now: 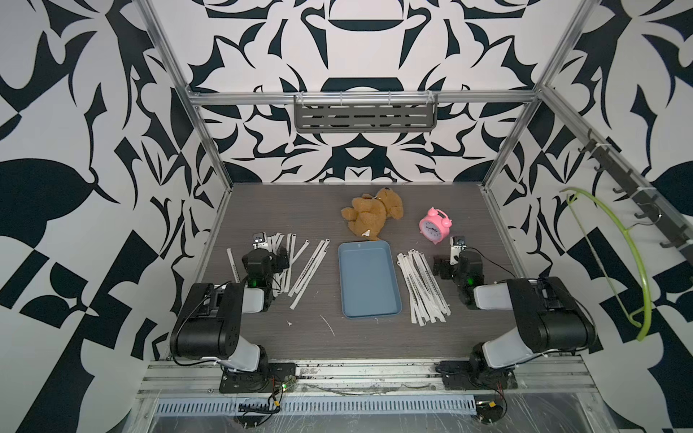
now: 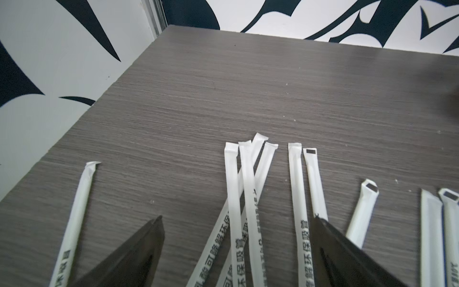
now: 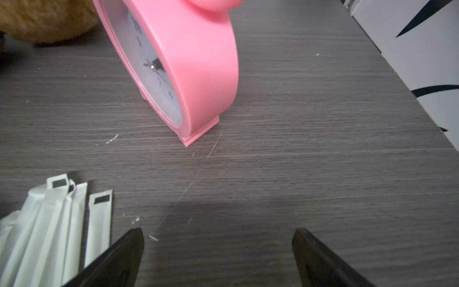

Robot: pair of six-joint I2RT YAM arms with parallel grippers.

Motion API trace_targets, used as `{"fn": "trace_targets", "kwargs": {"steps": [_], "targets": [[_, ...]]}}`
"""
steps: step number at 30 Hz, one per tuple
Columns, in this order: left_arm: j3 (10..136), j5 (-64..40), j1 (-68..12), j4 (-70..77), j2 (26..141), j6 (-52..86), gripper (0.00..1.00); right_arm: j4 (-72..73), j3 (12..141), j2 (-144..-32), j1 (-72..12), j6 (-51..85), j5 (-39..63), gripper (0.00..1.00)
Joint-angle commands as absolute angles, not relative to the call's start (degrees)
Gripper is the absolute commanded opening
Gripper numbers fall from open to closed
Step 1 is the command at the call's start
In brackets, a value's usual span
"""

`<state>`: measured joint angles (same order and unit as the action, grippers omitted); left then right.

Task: Put the straws into the storage box
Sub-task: Pick up the straw from the center of the board.

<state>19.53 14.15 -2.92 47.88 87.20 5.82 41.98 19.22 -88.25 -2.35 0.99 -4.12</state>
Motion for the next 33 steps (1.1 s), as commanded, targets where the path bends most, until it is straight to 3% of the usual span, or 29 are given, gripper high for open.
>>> {"fn": "trace_targets", "kwargs": {"steps": [1, 33], "targets": [[20.8, 15.3, -3.3, 52.4, 88.6, 4.5, 0.99, 48.3, 21.6, -88.6, -2.8, -0.1, -5.7, 1.00], [20.0, 13.3, -3.3, 54.2, 87.7, 3.7, 0.99, 46.0, 22.5, -87.4, -3.3, -0.9, -6.1, 1.00]]}}
